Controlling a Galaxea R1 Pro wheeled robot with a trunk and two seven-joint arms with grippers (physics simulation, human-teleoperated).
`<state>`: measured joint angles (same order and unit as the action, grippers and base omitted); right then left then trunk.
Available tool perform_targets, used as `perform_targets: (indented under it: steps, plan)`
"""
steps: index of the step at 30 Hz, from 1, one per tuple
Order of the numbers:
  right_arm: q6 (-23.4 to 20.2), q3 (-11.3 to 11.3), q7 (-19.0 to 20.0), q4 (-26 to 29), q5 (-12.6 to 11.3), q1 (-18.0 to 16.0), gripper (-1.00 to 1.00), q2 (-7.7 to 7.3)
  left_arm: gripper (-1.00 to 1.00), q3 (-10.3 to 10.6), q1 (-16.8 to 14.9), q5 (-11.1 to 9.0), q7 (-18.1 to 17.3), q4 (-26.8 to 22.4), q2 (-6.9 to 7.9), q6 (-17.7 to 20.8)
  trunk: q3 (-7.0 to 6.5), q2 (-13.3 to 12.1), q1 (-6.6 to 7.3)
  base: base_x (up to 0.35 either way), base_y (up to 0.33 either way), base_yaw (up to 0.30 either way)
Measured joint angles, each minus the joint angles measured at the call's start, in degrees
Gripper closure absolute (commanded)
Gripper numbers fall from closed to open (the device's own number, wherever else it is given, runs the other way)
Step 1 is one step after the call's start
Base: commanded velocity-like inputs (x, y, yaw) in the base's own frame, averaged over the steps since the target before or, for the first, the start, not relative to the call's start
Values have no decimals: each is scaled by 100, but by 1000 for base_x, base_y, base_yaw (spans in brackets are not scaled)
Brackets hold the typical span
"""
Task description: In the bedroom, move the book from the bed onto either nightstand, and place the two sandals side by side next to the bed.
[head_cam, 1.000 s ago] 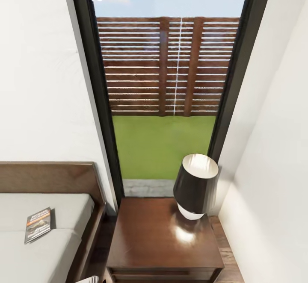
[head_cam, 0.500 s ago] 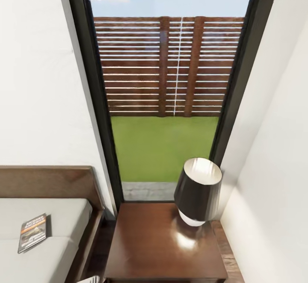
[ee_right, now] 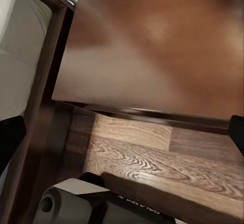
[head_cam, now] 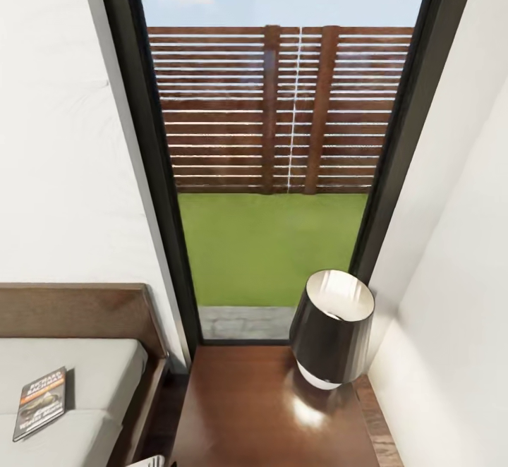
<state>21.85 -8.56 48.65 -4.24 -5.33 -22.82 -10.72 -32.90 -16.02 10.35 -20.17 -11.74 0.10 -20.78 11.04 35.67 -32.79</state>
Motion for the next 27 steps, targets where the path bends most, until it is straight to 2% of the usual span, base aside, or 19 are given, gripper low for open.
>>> perform_targets:
  steps: [7,27]
  plan:
    - [0,0,-7,1,0,0,-100,10,-100,0,0,0,0,0,0,-2,0,0,0,126,0,0]
    - [1,0,-4,2,0,0,-100,16,-100,0,0,0,0,0,0,-7,0,0,-1,12,0,0]
